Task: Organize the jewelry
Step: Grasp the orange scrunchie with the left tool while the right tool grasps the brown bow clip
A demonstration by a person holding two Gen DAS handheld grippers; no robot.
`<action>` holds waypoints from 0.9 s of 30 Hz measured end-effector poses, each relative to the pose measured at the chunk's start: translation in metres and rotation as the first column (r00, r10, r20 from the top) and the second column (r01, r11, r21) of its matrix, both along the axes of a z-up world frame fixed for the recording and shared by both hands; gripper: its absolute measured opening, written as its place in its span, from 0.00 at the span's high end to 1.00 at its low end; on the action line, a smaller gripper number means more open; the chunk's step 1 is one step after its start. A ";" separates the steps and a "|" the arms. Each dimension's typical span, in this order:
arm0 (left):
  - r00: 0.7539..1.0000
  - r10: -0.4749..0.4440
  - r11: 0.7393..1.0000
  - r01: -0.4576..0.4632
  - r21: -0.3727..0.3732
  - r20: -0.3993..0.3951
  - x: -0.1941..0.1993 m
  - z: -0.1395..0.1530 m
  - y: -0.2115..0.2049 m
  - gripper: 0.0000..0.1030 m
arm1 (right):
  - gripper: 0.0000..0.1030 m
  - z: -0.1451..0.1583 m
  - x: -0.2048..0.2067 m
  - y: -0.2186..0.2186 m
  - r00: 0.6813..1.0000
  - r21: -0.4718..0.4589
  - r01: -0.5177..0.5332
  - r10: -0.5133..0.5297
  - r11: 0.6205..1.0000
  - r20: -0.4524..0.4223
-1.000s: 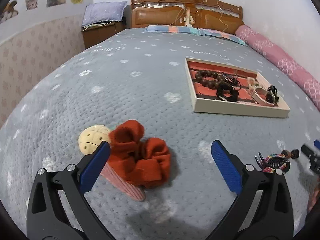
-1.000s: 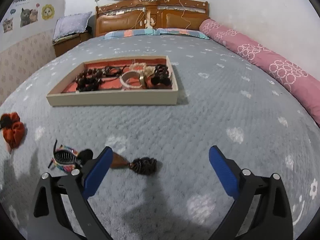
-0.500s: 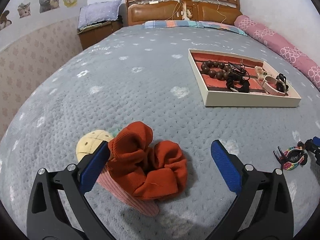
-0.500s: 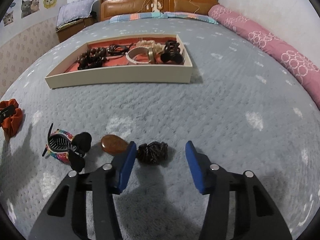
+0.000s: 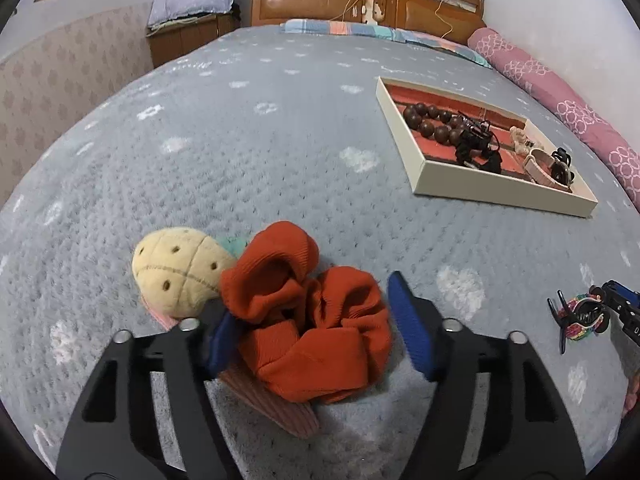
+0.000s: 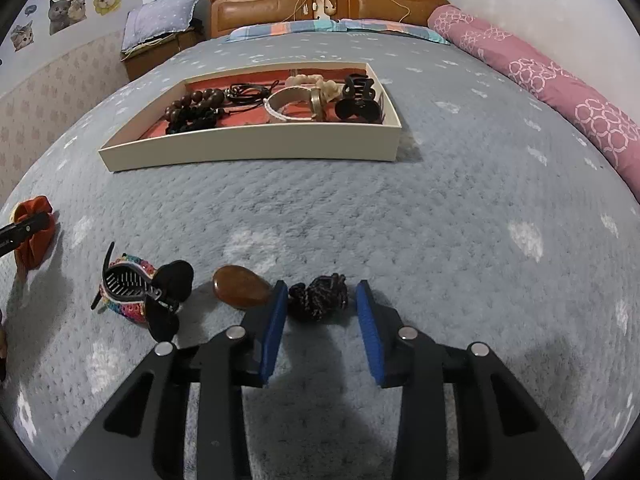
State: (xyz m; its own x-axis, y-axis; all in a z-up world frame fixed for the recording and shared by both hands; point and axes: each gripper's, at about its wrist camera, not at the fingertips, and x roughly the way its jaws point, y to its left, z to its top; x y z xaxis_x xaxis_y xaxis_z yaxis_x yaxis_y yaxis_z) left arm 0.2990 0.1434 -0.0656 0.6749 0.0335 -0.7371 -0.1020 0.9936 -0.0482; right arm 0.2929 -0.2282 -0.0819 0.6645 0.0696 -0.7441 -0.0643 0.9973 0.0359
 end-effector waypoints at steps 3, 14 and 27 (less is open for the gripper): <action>1.000 -0.001 1.000 0.001 0.000 0.002 -0.002 0.000 0.000 0.43 | 0.66 0.000 0.000 0.000 1.000 0.002 0.000 0.000 1.000 0.001; 1.000 -0.022 1.000 0.022 -0.007 0.016 -0.006 0.002 0.000 0.75 | 0.74 0.002 -0.002 0.000 1.000 0.015 -0.017 0.016 1.000 0.007; 0.998 -0.032 0.999 0.034 -0.038 0.050 -0.009 0.014 0.000 0.86 | 0.80 0.013 -0.006 -0.007 0.999 0.046 -0.001 -0.001 0.999 0.049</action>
